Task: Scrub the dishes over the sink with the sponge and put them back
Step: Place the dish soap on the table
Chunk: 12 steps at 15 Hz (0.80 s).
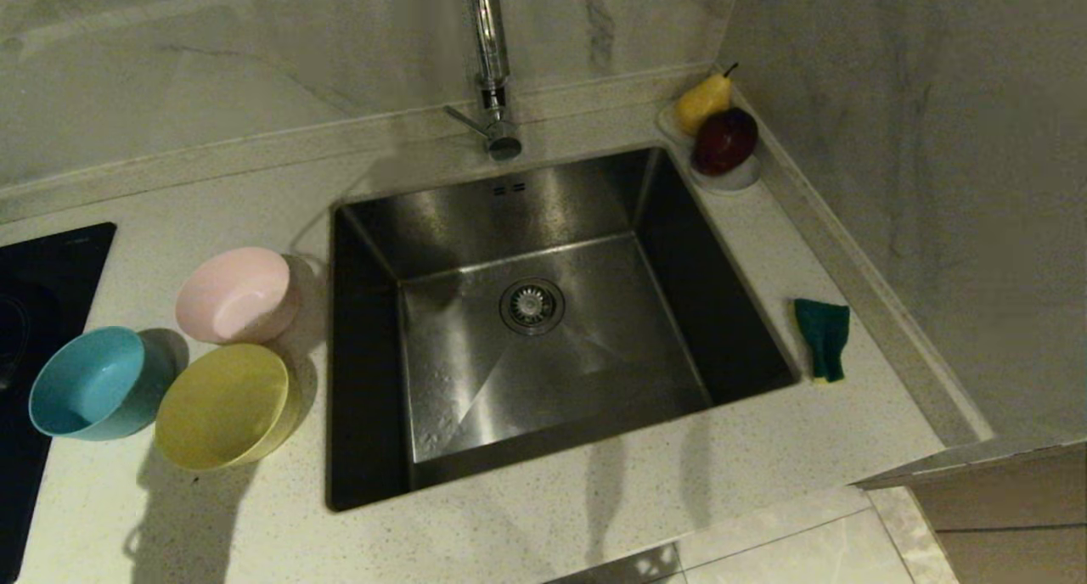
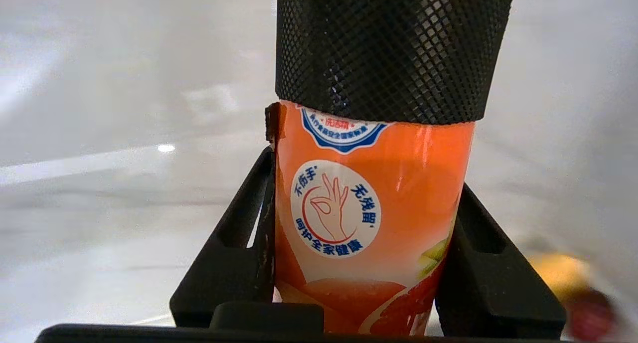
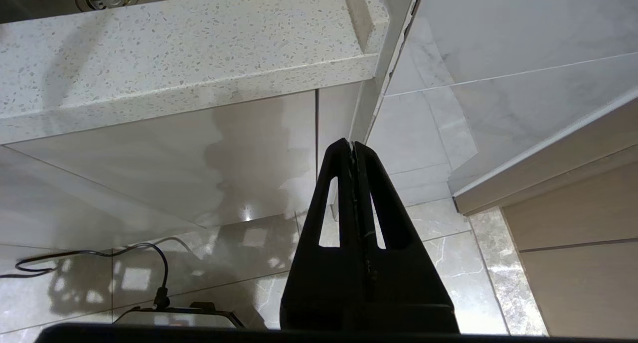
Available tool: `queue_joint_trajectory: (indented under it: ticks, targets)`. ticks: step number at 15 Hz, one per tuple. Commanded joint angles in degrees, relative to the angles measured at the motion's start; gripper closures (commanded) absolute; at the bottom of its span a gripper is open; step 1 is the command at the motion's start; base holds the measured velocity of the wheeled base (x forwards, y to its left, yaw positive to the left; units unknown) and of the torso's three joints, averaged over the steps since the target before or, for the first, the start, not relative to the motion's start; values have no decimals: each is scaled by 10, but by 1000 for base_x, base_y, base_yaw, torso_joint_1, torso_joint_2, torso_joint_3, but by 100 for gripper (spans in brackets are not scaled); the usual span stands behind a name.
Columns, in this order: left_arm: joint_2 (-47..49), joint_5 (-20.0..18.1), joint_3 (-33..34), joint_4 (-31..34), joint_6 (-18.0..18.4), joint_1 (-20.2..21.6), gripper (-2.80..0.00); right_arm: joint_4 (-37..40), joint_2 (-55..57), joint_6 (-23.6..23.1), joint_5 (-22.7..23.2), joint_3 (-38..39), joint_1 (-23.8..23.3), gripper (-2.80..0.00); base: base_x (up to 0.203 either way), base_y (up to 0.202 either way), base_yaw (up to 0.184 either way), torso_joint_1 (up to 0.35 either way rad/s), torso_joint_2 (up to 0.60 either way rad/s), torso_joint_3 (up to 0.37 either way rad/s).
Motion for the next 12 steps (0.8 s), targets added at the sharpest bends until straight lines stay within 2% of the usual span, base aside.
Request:
queue_joint_trajectory:
  ticks: [1, 4, 6, 8, 10, 12]
  targets:
    - [-31, -35, -1, 33, -61, 121, 0, 0, 0, 0, 0, 0, 0, 0, 0, 0, 0, 0, 0, 0]
    - [-41, -94, -1, 59, -162, 282, 0, 0, 1, 0, 0, 0, 0, 0, 0, 0, 0, 0, 0, 0]
    - [-41, -112, 5, 63, -221, 349, 0, 0, 0, 0, 0, 0, 0, 0, 0, 0, 0, 0, 0, 0]
    - [-38, -104, 26, 38, -236, 402, 0, 0, 1, 0, 0, 0, 0, 0, 0, 0, 0, 0, 0, 0]
    - [-25, -77, 54, -33, -240, 450, 0, 0, 0, 0, 0, 0, 0, 0, 0, 0, 0, 0, 0, 0]
    - [-21, -60, 85, -47, -244, 487, 0, 0, 0, 0, 0, 0, 0, 0, 0, 0, 0, 0, 0, 0]
